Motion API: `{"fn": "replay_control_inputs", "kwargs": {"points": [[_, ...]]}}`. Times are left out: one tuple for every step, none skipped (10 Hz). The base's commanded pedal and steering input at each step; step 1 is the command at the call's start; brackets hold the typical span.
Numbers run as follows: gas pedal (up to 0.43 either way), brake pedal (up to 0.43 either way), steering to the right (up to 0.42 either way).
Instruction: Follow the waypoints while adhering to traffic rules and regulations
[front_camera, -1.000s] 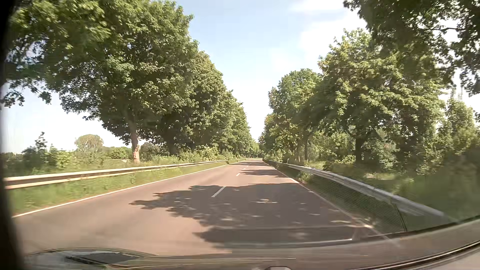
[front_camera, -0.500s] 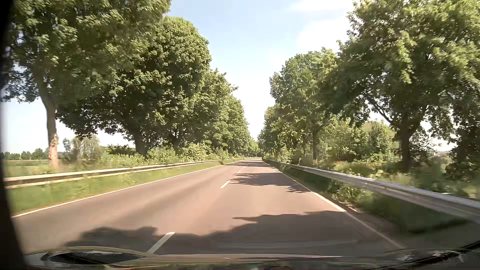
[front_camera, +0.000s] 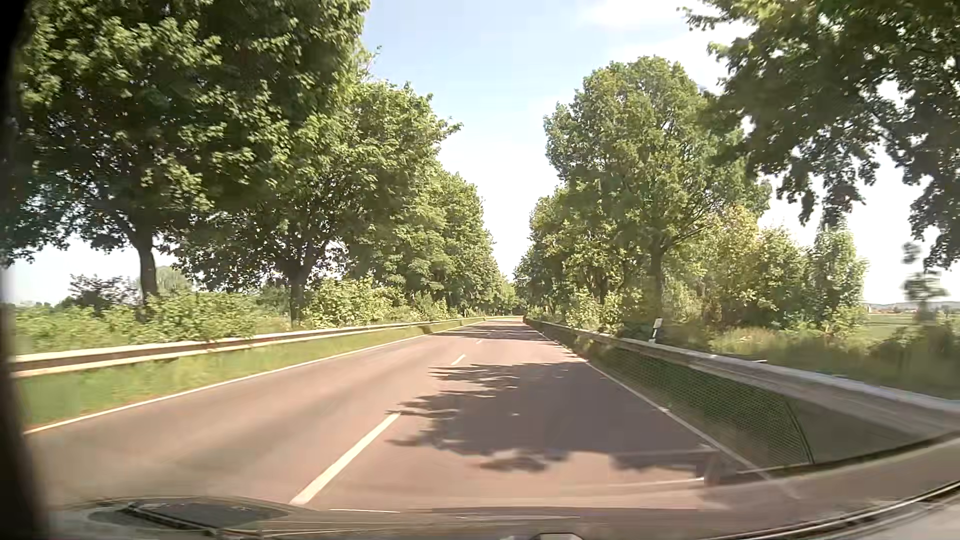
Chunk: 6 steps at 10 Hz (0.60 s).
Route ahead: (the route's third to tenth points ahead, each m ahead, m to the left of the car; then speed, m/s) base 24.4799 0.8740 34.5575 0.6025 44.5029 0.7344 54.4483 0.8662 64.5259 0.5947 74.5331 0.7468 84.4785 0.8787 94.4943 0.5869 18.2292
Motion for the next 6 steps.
{"fn": "replay_control_inputs", "kwargs": {"points": [[0.169, 0.0, 0.0], [0.169, 0.0, 0.0], [0.169, 0.0, 0.0], [0.169, 0.0, 0.0], [0.169, 0.0, 0.0], [0.169, 0.0, 0.0]]}}
